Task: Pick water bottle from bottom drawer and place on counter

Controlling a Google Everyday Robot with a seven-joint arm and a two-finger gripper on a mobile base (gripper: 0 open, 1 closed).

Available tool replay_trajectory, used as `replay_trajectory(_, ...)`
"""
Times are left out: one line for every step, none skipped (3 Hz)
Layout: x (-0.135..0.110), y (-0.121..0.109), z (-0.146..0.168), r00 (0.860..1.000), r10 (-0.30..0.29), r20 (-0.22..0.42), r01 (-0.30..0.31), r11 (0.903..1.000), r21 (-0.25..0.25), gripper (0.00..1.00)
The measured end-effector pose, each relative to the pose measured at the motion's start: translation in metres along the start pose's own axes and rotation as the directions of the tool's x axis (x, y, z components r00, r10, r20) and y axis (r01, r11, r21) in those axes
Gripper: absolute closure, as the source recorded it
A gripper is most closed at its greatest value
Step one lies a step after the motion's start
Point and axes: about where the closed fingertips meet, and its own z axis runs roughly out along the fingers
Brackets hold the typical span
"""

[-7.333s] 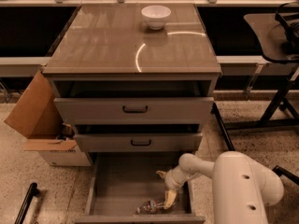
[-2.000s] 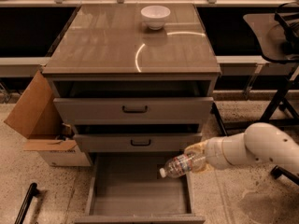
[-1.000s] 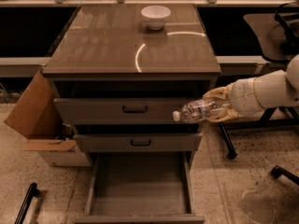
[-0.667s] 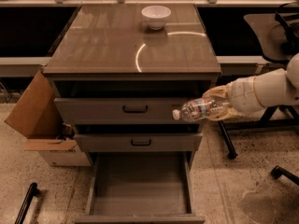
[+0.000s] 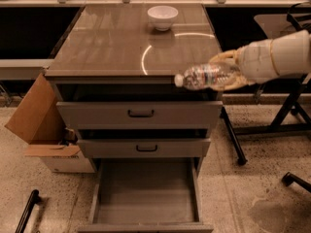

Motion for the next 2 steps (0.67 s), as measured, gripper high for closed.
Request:
replay_trajectory(-0.004,-0.05,0.003,0.997,0.075,0.029,-0.077,0.9943,0.074,1.0)
replay_trajectory(0.001,-0.089,0.012,0.981,0.181,0.069,-0.187,0.9771,0.101,1.0)
